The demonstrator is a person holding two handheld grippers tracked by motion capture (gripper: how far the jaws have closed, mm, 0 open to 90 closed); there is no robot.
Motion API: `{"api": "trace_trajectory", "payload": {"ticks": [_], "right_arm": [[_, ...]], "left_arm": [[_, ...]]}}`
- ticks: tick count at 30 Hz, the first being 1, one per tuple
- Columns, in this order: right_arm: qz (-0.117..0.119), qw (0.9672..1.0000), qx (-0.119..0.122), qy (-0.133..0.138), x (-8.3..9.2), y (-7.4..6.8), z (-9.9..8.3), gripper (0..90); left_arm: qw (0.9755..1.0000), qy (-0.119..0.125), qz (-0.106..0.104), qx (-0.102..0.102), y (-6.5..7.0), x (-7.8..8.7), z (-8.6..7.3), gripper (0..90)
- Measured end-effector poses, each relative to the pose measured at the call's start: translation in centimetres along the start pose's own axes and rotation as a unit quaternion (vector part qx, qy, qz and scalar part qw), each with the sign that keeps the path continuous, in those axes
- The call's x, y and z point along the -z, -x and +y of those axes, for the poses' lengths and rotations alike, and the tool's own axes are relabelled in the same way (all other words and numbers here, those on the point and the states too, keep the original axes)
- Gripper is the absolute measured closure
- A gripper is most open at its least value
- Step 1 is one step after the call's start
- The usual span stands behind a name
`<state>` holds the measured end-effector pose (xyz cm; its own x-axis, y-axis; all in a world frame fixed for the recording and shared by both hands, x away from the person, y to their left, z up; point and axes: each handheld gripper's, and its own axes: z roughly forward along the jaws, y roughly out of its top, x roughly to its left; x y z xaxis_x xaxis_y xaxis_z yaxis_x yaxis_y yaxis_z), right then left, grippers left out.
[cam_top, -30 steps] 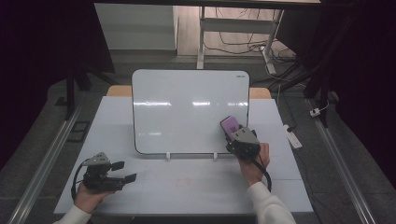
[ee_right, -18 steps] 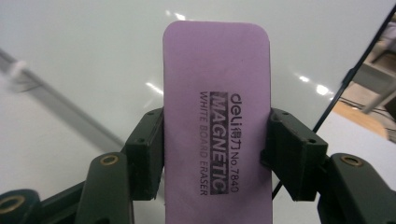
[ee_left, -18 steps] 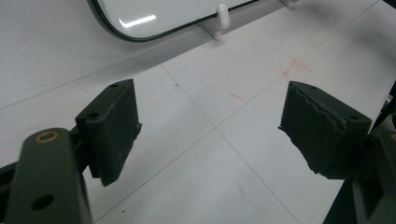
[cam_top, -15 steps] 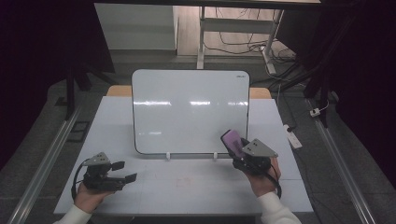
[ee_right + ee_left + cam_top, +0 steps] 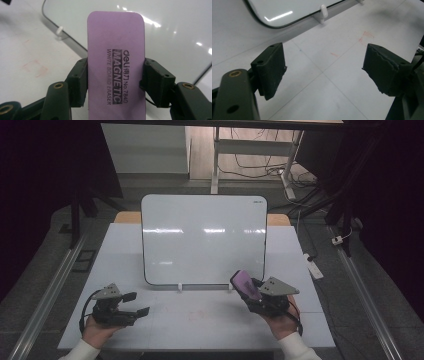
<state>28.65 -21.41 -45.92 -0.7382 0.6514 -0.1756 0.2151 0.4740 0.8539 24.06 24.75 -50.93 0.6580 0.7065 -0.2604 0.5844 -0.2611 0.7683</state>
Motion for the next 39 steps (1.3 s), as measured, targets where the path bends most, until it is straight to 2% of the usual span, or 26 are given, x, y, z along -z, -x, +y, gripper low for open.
{"api": "trace_trajectory", "payload": {"ticks": [5,11,16,19,26,29,32,36,39], "right_arm": [[0.031,0.9994,0.007,-0.011,-0.8,-0.7,0.0,40.7],[0.051,0.9984,0.009,-0.021,-1.7,-1.3,0.0,40.6],[0.071,0.9970,0.012,-0.029,-2.3,-1.8,0.1,40.6],[0.077,0.9965,0.015,-0.030,-2.6,-2.1,0.2,40.7],[0.105,0.9937,0.021,-0.034,-3.4,-3.0,0.4,40.6],[0.126,0.9909,0.032,-0.033,-3.8,-3.5,0.5,40.6],[0.150,0.9872,0.042,-0.035,-4.0,-4.0,0.6,40.6],[0.166,0.9844,0.048,-0.032,-4.1,-4.3,0.6,40.6],[0.176,0.9826,0.053,-0.028,-4.1,-4.4,0.6,40.6]], "left_arm": [[0.9997,0.000,-0.012,-0.022,0.8,-1.0,1.2,17.4],[0.9985,-0.004,-0.027,-0.048,1.9,-2.5,2.8,15.9],[0.9966,-0.002,-0.045,-0.069,2.6,-3.7,4.3,16.0],[0.9947,-0.002,-0.059,-0.084,3.2,-4.4,5.3,16.3],[0.9869,-0.006,-0.101,-0.125,4.8,-6.6,7.9,18.8],[0.9832,-0.013,-0.116,-0.140,5.5,-7.5,8.8,19.3],[0.9780,-0.023,-0.139,-0.154,6.2,-8.6,9.5,19.9],[0.9728,-0.029,-0.166,-0.159,6.7,-9.5,9.9,20.7],[0.9699,-0.035,-0.173,-0.167,7.0,-9.9,10.1,22.3]]}}
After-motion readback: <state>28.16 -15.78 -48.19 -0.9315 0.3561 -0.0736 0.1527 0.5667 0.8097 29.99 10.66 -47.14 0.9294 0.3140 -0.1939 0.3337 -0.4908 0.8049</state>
